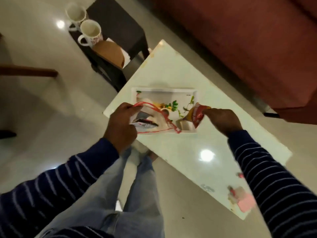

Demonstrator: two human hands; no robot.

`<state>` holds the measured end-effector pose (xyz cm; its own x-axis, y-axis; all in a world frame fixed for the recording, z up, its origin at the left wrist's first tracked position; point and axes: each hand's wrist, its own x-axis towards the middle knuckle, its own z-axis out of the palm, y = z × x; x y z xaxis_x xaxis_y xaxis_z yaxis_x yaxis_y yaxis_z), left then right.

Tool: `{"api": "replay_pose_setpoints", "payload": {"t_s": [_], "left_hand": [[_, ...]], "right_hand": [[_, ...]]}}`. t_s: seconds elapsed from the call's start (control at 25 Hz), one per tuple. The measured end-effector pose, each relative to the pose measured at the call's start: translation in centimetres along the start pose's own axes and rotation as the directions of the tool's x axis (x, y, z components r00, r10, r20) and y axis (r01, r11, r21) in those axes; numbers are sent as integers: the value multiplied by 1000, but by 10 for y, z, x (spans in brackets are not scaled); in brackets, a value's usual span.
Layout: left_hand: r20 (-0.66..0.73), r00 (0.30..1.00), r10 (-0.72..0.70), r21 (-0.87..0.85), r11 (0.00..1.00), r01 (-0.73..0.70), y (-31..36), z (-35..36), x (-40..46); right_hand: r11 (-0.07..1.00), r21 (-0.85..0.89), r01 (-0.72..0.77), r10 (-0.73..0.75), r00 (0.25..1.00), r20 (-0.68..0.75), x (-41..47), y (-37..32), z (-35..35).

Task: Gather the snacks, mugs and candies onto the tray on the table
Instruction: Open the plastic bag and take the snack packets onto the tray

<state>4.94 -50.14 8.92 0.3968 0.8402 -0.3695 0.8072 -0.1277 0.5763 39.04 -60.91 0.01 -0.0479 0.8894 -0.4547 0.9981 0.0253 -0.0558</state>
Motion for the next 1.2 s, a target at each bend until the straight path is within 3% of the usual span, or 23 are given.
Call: {"api": "replay_pose_setpoints", "payload": {"t_s": [0.2, 0.32, 0.44, 0.52, 0.56, 0.64, 0.72, 0.8, 0.84, 0.92, 0.96, 1.04, 1.2], "left_hand": [[21, 1000, 19, -94, 995, -17, -10, 40, 21], [64, 997, 39, -114, 993, -31, -11, 49, 28], [52, 995, 83, -141, 987, -75, -5, 48, 35], [77, 994, 80, -111, 991, -71, 1, 48, 36], [94, 993, 68, -99, 993, -59, 3, 47, 36], [122, 990, 65, -87, 995, -55, 8, 49, 31], [127, 988, 83, -86, 994, -72, 10, 53, 24], [120, 986, 113, -95, 990, -102, 13, 60, 15], [115, 985, 128, -89, 989, -118, 11, 63, 12], [121, 981, 150, -97, 986, -139, 12, 70, 3], [128, 980, 151, -118, 984, -137, 12, 72, 0], [127, 979, 160, -170, 976, -137, 10, 77, -4], [111, 980, 163, -181, 973, -141, 6, 83, -6]], "right_hand": [[992, 91, -90, 82, 993, 84, 72, 23, 80], [993, 22, -118, 117, 992, 38, 94, 42, 104], [937, 132, -324, 326, 945, 1, 86, 44, 96], [818, 331, -470, 528, 843, -107, 70, 32, 71], [736, 499, -457, 605, 775, -182, 60, 18, 52], [610, 775, -165, 626, 700, -343, 32, -32, 7], [428, 894, 134, 540, 755, -372, 7, -93, -27], [290, 946, 147, 361, 899, -250, 1, -137, -41], [339, 936, 91, 246, 952, -182, 11, -149, -37], [702, 708, -71, 91, 996, 9, 38, -161, -12], [811, 568, -139, 86, 989, 119, 52, -166, 4], [873, 434, -222, 130, 964, 233, 74, -177, 26], [824, 444, -352, 267, 932, 244, 87, -189, 52]]}}
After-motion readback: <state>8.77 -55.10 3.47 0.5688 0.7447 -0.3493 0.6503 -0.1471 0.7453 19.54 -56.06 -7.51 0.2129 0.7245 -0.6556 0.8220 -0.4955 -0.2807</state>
